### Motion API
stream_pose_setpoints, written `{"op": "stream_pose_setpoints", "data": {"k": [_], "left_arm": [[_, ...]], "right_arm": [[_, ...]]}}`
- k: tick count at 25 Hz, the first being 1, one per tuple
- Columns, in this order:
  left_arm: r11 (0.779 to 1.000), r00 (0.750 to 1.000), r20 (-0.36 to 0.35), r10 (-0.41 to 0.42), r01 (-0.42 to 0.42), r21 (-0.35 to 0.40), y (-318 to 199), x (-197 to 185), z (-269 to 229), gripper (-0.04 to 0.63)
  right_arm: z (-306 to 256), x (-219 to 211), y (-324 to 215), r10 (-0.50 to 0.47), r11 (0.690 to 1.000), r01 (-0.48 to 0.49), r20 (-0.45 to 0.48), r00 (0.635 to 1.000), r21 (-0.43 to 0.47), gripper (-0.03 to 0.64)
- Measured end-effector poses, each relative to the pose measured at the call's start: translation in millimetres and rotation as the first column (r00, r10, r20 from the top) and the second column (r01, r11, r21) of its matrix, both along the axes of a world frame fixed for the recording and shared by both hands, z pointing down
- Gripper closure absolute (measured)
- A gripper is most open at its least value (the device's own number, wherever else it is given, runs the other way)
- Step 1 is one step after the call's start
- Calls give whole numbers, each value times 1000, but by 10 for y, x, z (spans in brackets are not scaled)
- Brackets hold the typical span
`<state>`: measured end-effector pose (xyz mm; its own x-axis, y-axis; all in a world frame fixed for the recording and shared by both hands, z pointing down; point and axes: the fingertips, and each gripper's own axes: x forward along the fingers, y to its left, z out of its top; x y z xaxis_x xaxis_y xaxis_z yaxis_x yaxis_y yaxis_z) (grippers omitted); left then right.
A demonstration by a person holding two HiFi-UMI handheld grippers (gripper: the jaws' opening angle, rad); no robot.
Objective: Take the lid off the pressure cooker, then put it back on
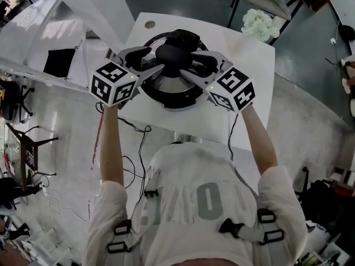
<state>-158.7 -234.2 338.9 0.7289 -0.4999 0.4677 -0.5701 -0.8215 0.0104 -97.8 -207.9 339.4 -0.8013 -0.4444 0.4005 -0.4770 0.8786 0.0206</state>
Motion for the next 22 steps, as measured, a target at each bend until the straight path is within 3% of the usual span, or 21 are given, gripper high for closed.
{"op": "stream_pose_setpoints", "data": {"k": [5, 8, 14, 22], "left_arm": [[1000, 1000, -9, 28, -28, 13, 27, 27, -6, 336], [992, 993, -24, 114, -112, 64, 26, 66, -7, 334], [969, 963, -116, 245, -242, 39, 36, 104, -17, 334], [943, 938, -100, 331, -330, 28, 24, 178, -7, 321]], "right_arm": [[0, 0, 6, 4, 1000, -4, -4, 1000, 6, 417], [11, 0, -4, 11, 1000, -11, -5, 1000, 11, 413], [-7, -23, 4, 7, 1000, -7, -13, 1000, 28, 403], [47, -64, -41, 16, 996, -9, -80, 997, 90, 382]]}}
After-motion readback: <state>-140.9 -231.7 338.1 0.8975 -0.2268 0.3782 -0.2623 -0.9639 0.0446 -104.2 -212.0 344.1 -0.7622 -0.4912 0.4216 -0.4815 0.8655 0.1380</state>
